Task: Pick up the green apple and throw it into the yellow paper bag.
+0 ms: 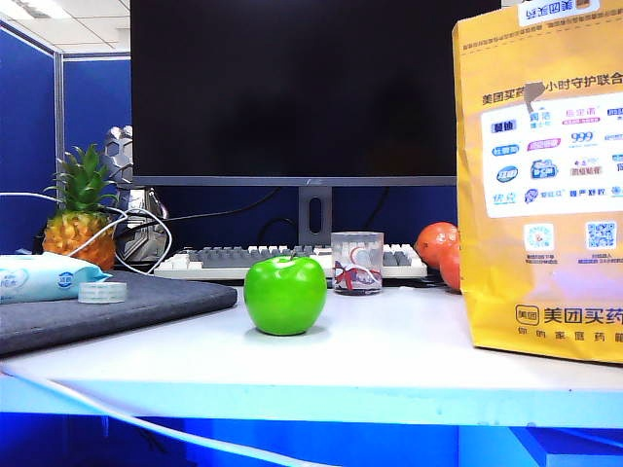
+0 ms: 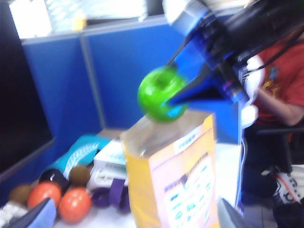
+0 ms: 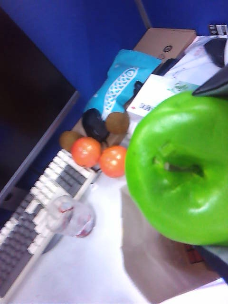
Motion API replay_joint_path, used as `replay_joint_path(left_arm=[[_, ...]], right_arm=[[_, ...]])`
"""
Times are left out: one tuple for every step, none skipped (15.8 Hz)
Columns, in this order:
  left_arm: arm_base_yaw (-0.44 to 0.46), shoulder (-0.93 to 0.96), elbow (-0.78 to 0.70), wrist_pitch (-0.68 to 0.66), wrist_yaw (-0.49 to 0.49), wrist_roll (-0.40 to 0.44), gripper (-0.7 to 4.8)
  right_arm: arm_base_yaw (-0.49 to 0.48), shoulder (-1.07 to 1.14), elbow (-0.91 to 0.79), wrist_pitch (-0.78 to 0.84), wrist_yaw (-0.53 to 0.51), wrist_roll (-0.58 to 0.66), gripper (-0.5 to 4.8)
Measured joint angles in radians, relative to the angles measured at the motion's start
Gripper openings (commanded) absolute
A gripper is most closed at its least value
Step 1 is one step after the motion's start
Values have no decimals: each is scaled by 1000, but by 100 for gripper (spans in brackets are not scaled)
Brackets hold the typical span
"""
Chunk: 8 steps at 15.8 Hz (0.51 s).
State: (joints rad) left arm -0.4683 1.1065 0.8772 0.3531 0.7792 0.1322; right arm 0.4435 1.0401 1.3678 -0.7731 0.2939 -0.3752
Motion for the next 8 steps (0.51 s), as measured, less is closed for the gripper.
replay_joint_path(left_arm=[[0, 0, 0, 3, 3, -6, 479], [0, 0, 0, 0, 2, -10, 479], [0, 0, 0, 1, 2, -12, 479], [0, 0, 0, 1, 3, -13, 479], [0, 0, 0, 1, 2, -13, 479], [0, 0, 0, 0, 2, -13, 479], [0, 0, 0, -2, 3, -13, 479], [0, 0, 0, -6, 3, -13, 479]], right_arm=[[0, 5, 0, -3, 0, 0, 265], [0, 11, 0, -3, 0, 0, 276], [0, 18, 0, -4, 0, -2, 408], [0, 25, 0, -4, 0, -11, 479], [0, 31, 0, -3, 0, -20, 479], [0, 37, 0, 13, 0, -21, 479], [0, 42, 0, 27, 0, -27, 479], [0, 45, 0, 39, -1, -33, 479]])
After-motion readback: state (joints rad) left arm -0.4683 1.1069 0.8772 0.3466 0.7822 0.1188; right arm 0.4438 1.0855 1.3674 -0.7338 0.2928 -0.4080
